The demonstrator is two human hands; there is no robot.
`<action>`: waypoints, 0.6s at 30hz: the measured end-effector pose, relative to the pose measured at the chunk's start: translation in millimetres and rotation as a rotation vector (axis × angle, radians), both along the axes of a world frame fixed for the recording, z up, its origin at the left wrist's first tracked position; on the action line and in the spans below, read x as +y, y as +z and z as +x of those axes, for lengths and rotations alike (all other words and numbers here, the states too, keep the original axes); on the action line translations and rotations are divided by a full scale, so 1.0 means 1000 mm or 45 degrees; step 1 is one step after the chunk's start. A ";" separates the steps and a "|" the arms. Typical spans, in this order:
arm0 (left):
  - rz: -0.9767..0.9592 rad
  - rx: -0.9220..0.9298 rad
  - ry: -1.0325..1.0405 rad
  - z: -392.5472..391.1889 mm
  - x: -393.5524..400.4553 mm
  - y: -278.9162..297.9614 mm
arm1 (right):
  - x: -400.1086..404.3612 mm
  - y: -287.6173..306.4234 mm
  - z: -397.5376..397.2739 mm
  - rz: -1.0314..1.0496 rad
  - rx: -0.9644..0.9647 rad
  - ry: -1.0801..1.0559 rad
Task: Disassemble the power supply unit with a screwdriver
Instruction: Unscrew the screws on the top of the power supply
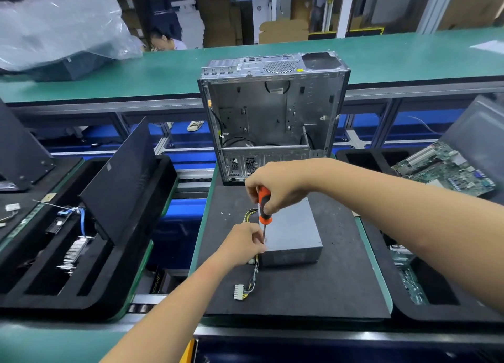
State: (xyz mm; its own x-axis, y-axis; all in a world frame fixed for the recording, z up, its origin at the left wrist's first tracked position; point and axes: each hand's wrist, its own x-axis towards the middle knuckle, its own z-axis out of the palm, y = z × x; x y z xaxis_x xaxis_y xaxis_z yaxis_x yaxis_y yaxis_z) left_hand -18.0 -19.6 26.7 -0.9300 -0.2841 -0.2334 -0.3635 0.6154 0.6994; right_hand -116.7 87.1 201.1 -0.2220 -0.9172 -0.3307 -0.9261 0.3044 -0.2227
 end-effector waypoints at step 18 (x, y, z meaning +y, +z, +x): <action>-0.170 0.044 -0.108 0.001 -0.002 -0.002 | -0.006 -0.003 0.004 0.082 0.000 -0.142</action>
State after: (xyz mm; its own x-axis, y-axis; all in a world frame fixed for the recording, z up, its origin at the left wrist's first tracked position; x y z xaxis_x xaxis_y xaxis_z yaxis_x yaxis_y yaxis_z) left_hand -17.0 -21.2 24.6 -0.9587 -0.2304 -0.1665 -0.2835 0.7315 0.6202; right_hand -112.9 81.0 198.1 -0.3214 -0.8637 -0.3884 -0.8857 0.4192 -0.1993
